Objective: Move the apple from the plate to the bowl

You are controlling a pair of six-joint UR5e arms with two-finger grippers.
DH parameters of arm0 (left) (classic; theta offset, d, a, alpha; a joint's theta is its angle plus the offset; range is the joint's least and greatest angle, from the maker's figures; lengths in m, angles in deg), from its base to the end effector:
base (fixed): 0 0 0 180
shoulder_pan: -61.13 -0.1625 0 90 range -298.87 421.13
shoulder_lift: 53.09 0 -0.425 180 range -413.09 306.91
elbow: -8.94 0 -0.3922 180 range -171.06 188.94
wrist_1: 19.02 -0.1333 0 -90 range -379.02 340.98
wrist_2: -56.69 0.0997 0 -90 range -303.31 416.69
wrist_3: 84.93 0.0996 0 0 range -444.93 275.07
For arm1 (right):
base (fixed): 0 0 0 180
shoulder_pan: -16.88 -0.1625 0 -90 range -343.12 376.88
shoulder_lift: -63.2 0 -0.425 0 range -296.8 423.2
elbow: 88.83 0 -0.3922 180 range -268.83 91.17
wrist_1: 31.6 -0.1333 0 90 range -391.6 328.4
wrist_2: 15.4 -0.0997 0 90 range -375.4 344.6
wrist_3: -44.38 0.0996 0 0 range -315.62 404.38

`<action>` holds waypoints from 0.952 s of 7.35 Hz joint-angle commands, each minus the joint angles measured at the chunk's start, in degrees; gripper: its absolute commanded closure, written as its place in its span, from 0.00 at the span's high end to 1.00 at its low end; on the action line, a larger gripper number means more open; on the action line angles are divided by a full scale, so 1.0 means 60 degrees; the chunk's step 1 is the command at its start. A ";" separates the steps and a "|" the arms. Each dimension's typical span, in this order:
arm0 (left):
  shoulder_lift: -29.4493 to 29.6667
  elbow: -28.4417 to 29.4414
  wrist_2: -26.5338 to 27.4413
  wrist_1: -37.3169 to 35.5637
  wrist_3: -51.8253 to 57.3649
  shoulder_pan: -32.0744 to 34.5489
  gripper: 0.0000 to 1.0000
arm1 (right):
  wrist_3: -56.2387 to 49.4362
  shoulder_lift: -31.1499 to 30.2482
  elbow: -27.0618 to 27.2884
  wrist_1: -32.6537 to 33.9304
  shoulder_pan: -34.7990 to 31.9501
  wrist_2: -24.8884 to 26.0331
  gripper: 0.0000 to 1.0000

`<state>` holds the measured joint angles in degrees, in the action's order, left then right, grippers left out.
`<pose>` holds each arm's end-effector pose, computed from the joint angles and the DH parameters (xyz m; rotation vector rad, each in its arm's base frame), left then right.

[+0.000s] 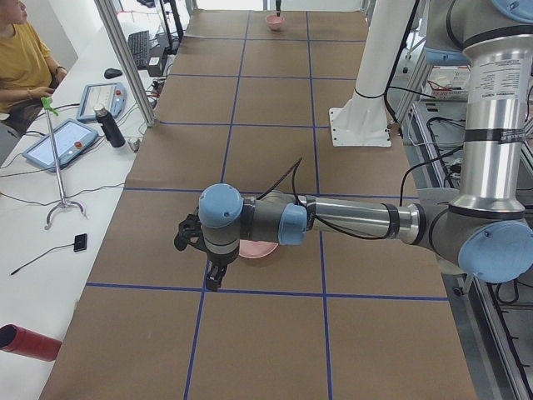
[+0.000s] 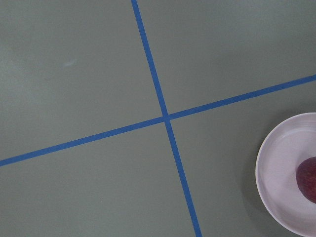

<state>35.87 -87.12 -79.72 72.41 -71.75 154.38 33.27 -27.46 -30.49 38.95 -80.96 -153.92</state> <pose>-0.0888 -0.4855 0.6102 0.2213 0.7871 0.2092 0.1139 -0.3972 0.8837 -0.0693 -0.8661 0.0417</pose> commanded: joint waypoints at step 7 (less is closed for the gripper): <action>0.0012 -0.0059 -0.0015 0.0026 0.0001 0.0000 0.98 | 0.0530 0.0300 0.0205 0.0047 0.0282 0.0148 0.00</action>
<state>35.94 -87.33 -79.80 72.55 -71.74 154.38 35.41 -26.18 -30.64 39.02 -79.32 -152.84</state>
